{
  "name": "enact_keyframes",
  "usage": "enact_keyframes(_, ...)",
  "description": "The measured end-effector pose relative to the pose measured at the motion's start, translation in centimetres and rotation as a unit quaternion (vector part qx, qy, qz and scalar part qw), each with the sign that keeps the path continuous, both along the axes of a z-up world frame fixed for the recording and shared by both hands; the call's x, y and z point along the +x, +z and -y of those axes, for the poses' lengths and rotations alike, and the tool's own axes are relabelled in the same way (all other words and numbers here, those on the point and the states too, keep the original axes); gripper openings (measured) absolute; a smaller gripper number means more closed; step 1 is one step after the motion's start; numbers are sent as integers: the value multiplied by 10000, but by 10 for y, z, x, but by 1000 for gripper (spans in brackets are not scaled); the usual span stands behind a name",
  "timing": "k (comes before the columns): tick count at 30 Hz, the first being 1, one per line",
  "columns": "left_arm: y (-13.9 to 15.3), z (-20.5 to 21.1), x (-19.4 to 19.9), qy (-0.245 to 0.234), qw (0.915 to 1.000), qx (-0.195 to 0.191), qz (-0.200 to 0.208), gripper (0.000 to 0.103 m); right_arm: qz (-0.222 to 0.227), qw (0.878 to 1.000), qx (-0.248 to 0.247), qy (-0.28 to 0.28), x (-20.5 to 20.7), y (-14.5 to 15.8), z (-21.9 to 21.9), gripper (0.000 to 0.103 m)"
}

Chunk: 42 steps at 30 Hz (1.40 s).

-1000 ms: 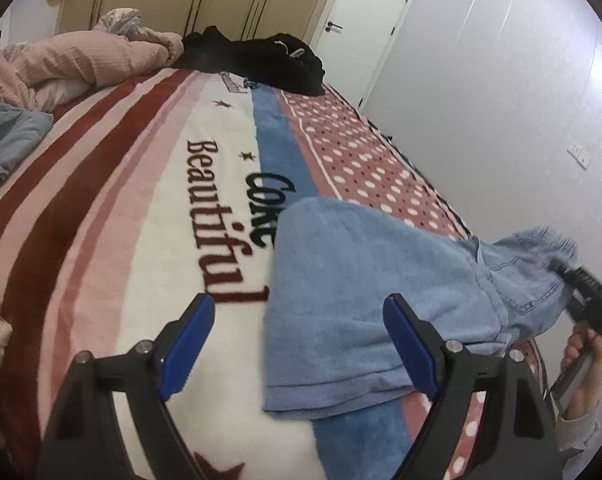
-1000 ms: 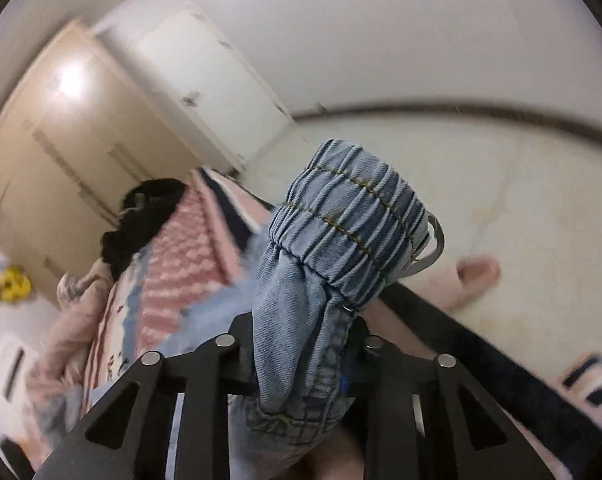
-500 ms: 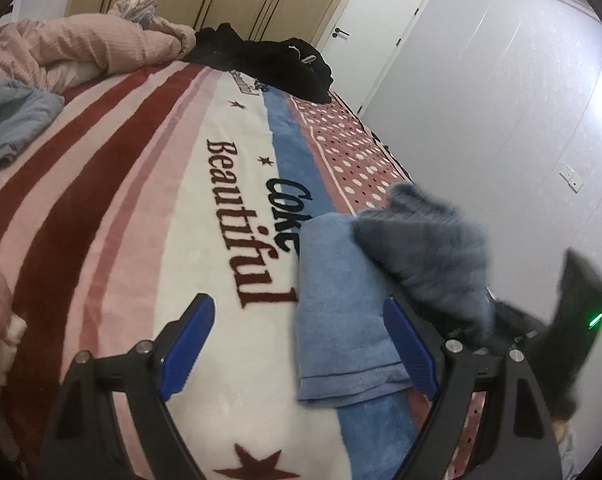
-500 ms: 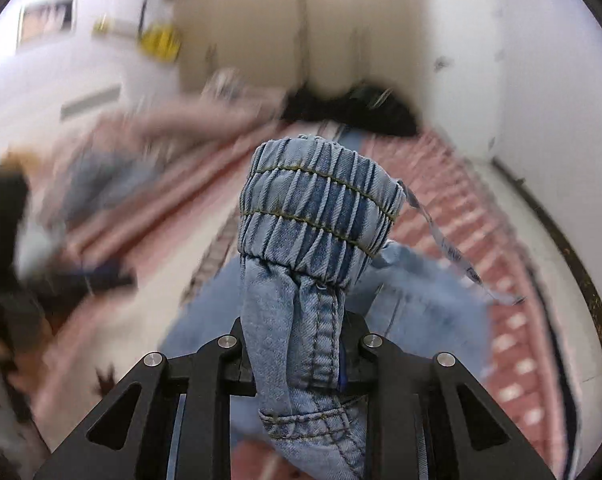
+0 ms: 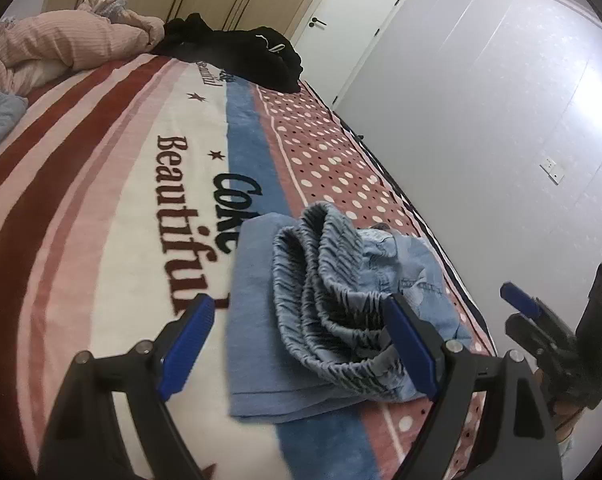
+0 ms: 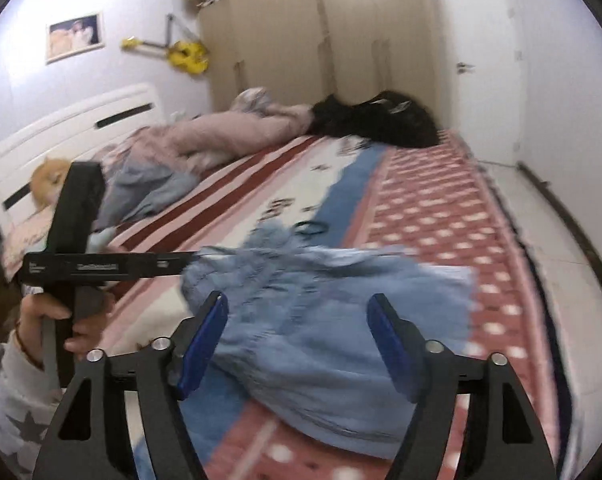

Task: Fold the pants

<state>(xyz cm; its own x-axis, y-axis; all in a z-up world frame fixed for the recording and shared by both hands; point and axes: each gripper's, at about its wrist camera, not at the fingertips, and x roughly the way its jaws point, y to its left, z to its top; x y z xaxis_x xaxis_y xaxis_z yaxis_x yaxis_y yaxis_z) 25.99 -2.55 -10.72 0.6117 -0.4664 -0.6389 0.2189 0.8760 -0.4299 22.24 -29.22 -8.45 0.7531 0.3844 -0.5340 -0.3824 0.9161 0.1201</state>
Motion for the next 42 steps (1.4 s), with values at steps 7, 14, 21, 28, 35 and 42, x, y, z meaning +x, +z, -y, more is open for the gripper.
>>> enact_keyframes(7, 25, -4, -2, 238, 9993, -106, 275, 84, -467, 9975, 281, -439, 8, -34, 53, 73)
enact_keyframes(14, -3, 40, 12, 71, 9945, 1043, -38, 84, -589, 9963, 433, -458, 12, -51, 56, 73)
enact_keyframes(21, -58, 14, 20, 594, 9834, 1658, -447, 91, -784, 9940, 447, -622, 19, -62, 66, 73)
enact_keyframes(28, -46, -2, 20, 166, 9958, 805, -407, 90, -1060, 9899, 688, -634, 26, -72, 83, 73)
enact_keyframes(35, -52, -4, 54, -532, 9937, -376, -912, 90, -1336, 9847, 1024, -448, 49, -76, 105, 73)
enact_keyframes(42, -86, -3, 87, -642, 9819, -771, -1607, 97, -2064, 9654, 1579, 225, 87, -102, 97, 73)
